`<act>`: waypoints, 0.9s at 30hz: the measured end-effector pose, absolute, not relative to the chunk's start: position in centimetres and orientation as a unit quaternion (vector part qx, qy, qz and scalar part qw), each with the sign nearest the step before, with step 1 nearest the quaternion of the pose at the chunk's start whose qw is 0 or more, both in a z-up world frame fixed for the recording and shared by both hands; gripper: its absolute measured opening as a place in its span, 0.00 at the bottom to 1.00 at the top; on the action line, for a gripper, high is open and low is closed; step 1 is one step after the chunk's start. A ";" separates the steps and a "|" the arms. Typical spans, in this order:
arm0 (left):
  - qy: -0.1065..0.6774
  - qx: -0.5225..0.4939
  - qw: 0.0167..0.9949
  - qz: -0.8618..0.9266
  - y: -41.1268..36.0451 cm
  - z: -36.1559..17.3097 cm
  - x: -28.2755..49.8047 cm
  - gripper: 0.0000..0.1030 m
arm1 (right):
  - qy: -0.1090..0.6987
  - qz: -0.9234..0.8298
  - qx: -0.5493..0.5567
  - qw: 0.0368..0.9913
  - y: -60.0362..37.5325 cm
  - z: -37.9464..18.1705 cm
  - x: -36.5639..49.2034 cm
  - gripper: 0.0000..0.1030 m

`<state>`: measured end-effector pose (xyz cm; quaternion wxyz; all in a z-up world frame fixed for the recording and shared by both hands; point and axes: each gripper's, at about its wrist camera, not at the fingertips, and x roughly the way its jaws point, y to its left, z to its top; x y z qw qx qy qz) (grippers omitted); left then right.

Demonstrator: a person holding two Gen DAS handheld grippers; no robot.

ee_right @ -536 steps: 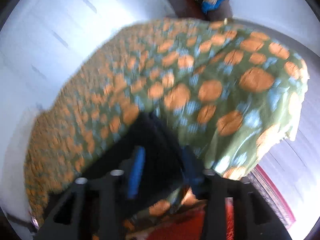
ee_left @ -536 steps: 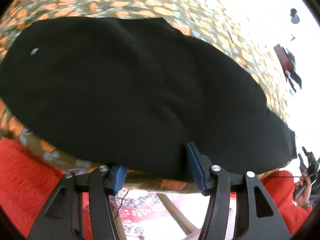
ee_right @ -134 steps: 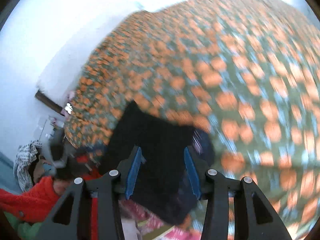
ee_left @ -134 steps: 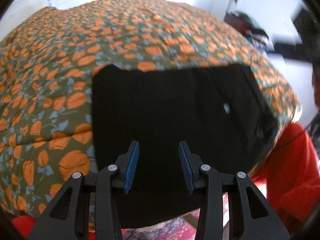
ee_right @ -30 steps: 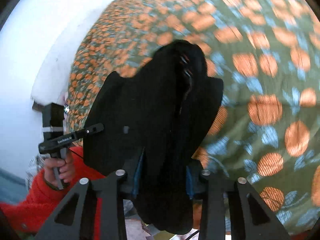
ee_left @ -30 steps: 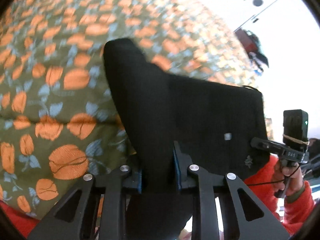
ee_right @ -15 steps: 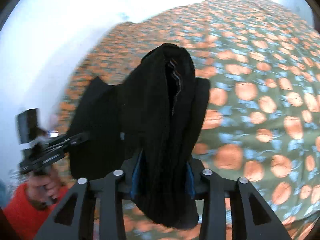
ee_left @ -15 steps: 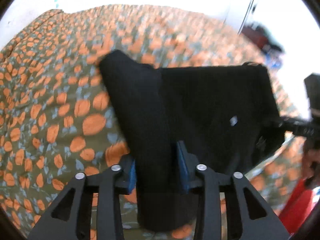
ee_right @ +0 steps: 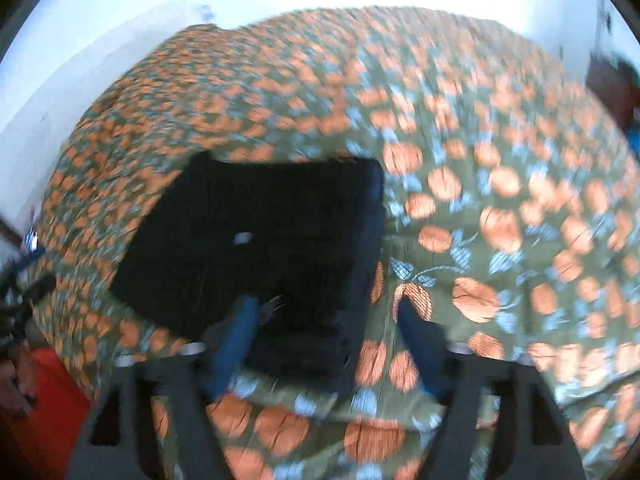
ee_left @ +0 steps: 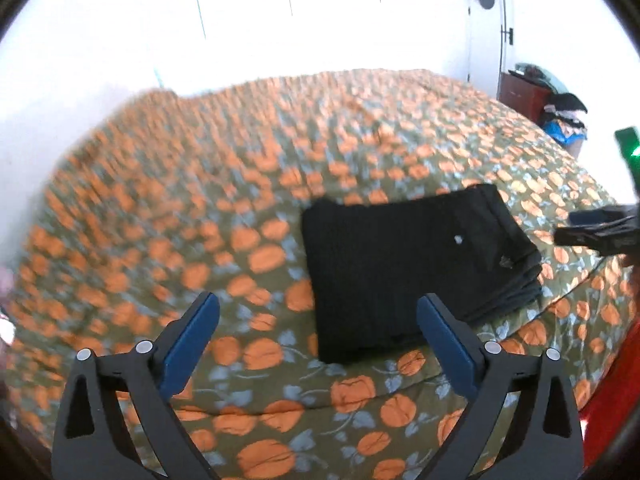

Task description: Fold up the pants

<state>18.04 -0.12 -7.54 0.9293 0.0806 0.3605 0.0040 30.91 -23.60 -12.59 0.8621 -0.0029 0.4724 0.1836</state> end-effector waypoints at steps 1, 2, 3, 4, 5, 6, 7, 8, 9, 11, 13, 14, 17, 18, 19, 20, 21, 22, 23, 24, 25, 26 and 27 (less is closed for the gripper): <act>0.353 0.096 0.931 0.013 -0.6 -6.9 17.3 0.99 | 0.462 0.191 -0.012 0.866 -23.4 -11.5 29.7 0.84; 0.350 0.106 0.931 0.020 -0.9 -6.5 16.9 0.99 | 0.453 0.199 -0.021 0.869 -23.2 -10.3 28.1 0.85; 0.352 0.118 0.928 0.032 -1.6 -6.0 16.0 0.99 | 0.449 0.204 -0.029 0.870 -22.8 -9.2 26.6 0.90; 0.350 0.125 0.927 0.040 -1.9 -5.8 15.3 0.99 | 0.448 0.206 -0.033 0.869 -22.7 -8.6 25.3 0.99; 0.346 0.131 0.928 0.045 -2.3 -5.4 14.5 0.99 | 0.448 0.206 -0.038 0.869 -22.6 -7.9 24.1 1.00; 0.341 0.133 0.929 0.045 -2.7 -5.2 13.7 0.99 | 0.443 0.206 -0.043 0.872 -22.4 -7.3 22.8 1.00; 0.341 0.128 0.931 0.037 -3.0 -5.0 12.9 0.99 | 0.437 0.202 -0.048 0.875 -22.4 -6.8 21.8 1.00; 0.345 0.121 0.930 0.028 -3.2 -4.9 12.4 0.99 | 0.428 0.197 -0.054 0.881 -22.2 -6.3 20.6 1.00; 0.356 0.110 0.928 0.014 -3.5 -4.8 11.8 0.99 | 0.418 0.193 -0.060 0.885 -22.0 -5.8 19.5 1.00; 0.378 0.101 0.920 0.004 -4.1 -5.0 11.0 0.99 | 0.409 0.192 -0.066 0.890 -21.5 -5.4 17.5 1.00; 0.402 0.097 0.910 0.006 -4.5 -5.4 10.3 0.99 | 0.408 0.191 -0.067 0.890 -21.1 -5.2 15.8 1.00; 0.409 0.099 0.907 0.009 -4.6 -5.7 10.0 0.99 | 0.409 0.190 -0.066 0.890 -20.8 -5.3 15.2 1.00; 0.416 0.101 0.904 0.016 -4.8 -6.3 8.5 0.99 | 0.416 0.183 -0.064 0.888 -20.2 -5.7 13.4 1.00; 0.418 0.100 0.903 0.015 -4.8 -6.4 8.0 0.99 | 0.422 0.178 -0.064 0.887 -20.1 -6.0 12.6 1.00; 0.422 0.099 0.901 0.014 -4.7 -6.6 7.6 0.99 | 0.425 0.176 -0.064 0.885 -19.9 -6.1 12.1 1.00; 0.425 0.098 0.900 0.012 -4.6 -6.7 7.3 0.99 | 0.427 0.177 -0.064 0.884 -19.8 -6.3 11.7 1.00; 0.428 0.098 0.899 0.011 -4.5 -6.7 7.0 0.99 | 0.425 0.181 -0.059 0.885 -19.7 -6.4 11.1 1.00; 0.430 0.096 0.898 0.011 -4.4 -6.8 6.9 0.99 | 0.423 0.184 -0.057 0.885 -19.5 -6.5 10.6 1.00; 0.432 0.094 0.897 0.012 -4.4 -6.7 6.8 0.99 | 0.424 0.185 -0.060 0.885 -19.3 -6.6 10.3 1.00; 0.435 0.087 0.896 0.013 -4.2 -6.7 6.7 0.99 | 0.424 0.180 -0.068 0.885 -19.1 -6.8 10.0 1.00; 0.437 0.084 0.895 0.014 -4.1 -6.6 6.6 0.99 | 0.425 0.174 -0.071 0.886 -19.0 -6.9 9.8 1.00; 0.440 0.082 0.894 0.014 -4.0 -6.6 6.5 0.99 | 0.428 0.171 -0.070 0.885 -18.9 -7.0 9.7 1.00; 0.441 0.079 0.894 0.011 -3.9 -6.4 6.3 0.99 | 0.433 0.170 -0.063 0.883 -19.0 -7.1 9.6 1.00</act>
